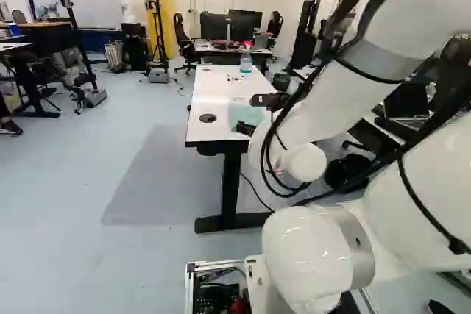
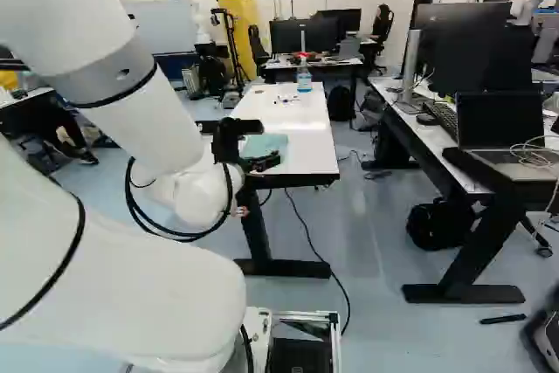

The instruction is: Clean the table with the green towel

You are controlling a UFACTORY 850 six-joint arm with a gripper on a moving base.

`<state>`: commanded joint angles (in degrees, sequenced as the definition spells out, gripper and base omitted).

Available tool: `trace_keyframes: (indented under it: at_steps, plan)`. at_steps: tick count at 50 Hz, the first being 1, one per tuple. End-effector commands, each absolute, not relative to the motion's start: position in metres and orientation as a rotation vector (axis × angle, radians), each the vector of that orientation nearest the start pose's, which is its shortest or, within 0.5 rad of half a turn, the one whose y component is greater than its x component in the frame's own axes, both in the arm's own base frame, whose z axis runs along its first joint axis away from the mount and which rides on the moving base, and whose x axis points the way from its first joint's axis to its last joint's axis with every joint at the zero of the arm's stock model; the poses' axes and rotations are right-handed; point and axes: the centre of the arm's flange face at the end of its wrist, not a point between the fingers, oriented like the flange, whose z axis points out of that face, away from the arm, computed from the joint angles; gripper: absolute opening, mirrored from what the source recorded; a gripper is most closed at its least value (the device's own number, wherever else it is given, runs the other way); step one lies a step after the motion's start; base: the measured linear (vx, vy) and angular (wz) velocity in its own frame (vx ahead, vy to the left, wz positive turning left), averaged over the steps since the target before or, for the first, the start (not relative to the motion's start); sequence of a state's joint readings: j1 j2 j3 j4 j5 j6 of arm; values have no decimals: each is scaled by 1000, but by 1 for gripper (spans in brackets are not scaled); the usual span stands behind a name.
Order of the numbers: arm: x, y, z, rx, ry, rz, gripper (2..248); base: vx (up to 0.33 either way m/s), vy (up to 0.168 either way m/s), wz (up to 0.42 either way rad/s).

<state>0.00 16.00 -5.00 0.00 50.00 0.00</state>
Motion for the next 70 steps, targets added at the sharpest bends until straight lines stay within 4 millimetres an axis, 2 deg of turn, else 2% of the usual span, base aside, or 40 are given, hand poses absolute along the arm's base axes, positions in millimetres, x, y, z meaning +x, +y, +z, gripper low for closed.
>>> trace_keyframes:
  at_steps: [70]
  plan:
    - [270,0,366,-2558,0,-1824,247,0,0,0]
